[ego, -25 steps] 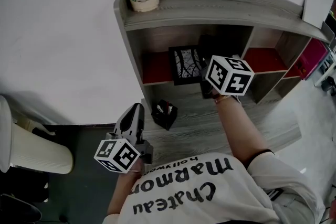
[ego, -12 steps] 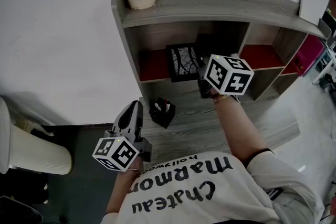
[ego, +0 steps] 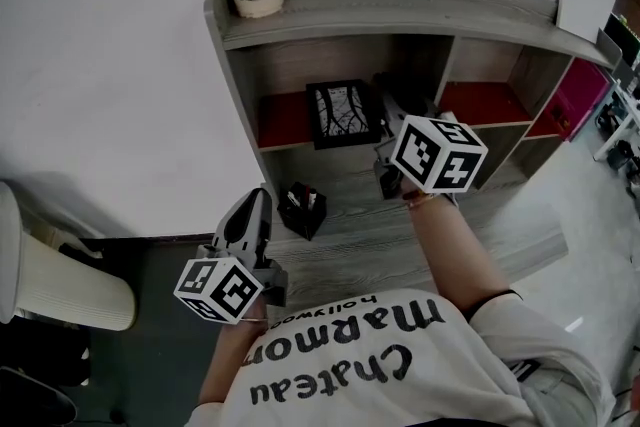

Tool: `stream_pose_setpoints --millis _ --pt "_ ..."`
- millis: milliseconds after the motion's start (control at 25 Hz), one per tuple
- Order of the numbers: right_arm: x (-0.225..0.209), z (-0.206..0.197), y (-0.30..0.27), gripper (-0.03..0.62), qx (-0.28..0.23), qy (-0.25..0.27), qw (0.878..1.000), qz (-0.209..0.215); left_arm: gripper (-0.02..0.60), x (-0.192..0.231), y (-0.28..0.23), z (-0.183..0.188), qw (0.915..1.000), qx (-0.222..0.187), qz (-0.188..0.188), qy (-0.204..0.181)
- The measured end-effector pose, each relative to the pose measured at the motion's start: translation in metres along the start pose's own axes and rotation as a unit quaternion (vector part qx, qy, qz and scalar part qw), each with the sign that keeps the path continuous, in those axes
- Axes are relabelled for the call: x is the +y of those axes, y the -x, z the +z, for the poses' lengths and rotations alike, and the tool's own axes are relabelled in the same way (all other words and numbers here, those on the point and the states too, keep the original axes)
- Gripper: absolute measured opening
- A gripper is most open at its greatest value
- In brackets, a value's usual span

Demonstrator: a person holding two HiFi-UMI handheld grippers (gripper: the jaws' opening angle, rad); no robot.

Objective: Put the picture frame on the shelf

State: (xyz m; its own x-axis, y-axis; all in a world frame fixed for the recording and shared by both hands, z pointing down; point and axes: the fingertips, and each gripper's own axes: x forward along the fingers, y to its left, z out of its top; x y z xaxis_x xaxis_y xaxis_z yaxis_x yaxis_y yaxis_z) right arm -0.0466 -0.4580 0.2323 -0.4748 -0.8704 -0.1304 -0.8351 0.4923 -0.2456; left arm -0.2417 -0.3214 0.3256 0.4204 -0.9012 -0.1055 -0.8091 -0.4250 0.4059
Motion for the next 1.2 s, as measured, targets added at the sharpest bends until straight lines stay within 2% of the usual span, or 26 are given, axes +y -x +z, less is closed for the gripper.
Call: stream_pose_setpoints --millis 240,560,1200 --pt "0.006 -0.008 0.037 0.054 0.017 -0.006 1.0 0.025 0.023 -0.038 0.001 -0.013 0.9998 0.008 -0.019 -0.004" --pt "0.006 -0.031 0.083 0.037 0.068 -0.018 0.996 0.05 0.023 -0.085 0.013 -0.03 0.9997 0.013 -0.019 0.004" --pt "0.005 -0.063 0.203 0.042 0.135 -0.025 0.985 0.102 0.023 -0.172 0.076 -0.081 0.9997 0.012 0.019 0.011"
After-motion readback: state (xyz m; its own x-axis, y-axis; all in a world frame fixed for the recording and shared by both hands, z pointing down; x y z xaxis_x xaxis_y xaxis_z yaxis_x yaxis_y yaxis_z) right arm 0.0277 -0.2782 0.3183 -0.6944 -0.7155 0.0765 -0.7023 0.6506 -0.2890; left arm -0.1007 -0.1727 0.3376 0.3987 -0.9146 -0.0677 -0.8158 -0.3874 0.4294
